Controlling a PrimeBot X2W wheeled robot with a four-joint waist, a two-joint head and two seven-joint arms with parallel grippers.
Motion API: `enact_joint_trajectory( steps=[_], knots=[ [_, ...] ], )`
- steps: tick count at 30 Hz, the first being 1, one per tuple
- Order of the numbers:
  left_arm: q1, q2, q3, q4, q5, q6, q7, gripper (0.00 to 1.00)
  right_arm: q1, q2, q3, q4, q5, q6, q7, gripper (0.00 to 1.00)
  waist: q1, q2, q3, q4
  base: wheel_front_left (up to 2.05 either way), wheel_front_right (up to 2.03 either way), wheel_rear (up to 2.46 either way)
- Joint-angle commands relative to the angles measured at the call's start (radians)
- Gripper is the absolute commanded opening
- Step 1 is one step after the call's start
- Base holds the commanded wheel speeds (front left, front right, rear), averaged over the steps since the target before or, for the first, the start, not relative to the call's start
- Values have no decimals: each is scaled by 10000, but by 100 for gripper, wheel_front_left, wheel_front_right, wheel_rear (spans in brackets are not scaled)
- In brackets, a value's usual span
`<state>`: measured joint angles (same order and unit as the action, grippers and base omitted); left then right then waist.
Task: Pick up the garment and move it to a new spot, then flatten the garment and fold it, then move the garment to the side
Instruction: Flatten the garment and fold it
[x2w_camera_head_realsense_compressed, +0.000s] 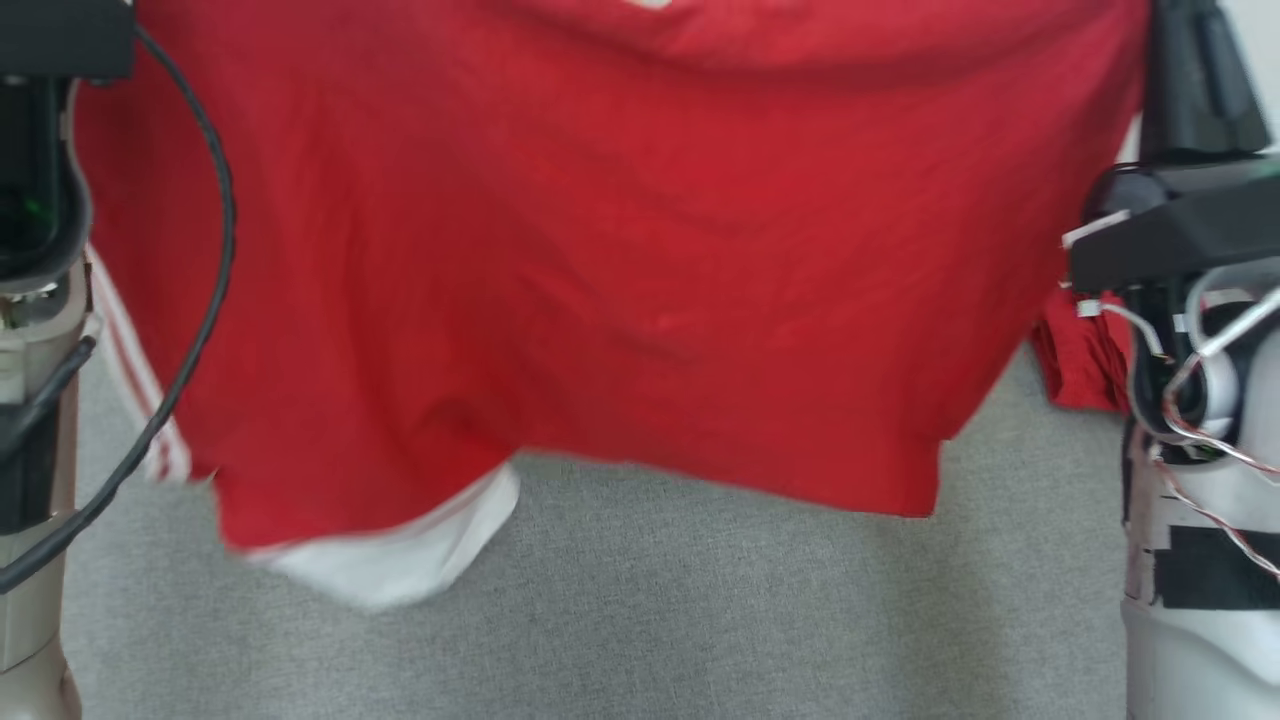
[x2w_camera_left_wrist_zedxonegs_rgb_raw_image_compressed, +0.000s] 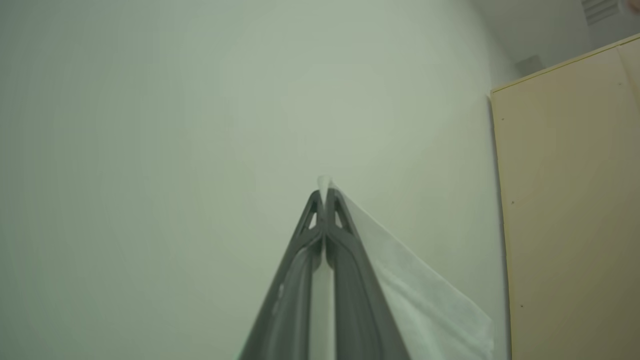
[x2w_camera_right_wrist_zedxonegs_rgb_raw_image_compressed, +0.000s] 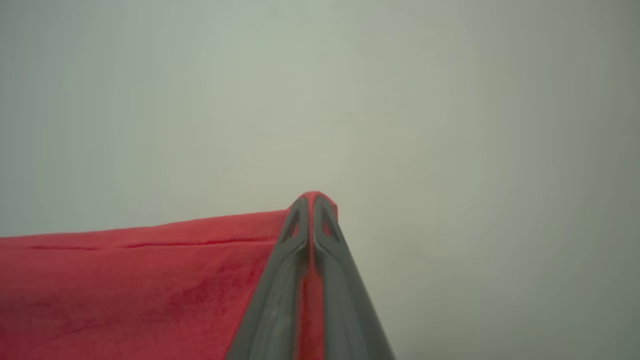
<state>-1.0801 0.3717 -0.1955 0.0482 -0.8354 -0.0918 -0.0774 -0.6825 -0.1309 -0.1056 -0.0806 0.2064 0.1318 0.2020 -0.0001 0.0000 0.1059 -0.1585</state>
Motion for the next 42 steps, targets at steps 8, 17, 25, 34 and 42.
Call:
enact_joint_trajectory(
  steps=[8,17,25,34,42],
  knots=[
    [-486,138,-204,1318,972,196,-638,0,-1286,-13,676,1610,-139,-26,-763,0,1,0,1142,-195,0,0,0],
    [-2329,-229,603,1504,2805,3,-1882,0,-4001,476,-44,4052,-1308,-26,-3840,0,1,0,2380,-351,0,0,0],
    [-1206,-890,400,217,3212,-407,-1876,0,-4051,438,87,5378,-2571,-26,-4640,0,1,0,2887,-139,0,0,0],
    [1193,-184,-363,-161,1915,-373,-1878,0,-2778,-350,1217,6467,-1993,-26,-4652,0,1,0,2699,200,0,0,0],
    [4119,702,-1980,-583,-1018,-376,-960,0,-724,-1027,1234,6115,-912,-26,-3106,0,1,0,1728,503,0,0,0]
  ],
)
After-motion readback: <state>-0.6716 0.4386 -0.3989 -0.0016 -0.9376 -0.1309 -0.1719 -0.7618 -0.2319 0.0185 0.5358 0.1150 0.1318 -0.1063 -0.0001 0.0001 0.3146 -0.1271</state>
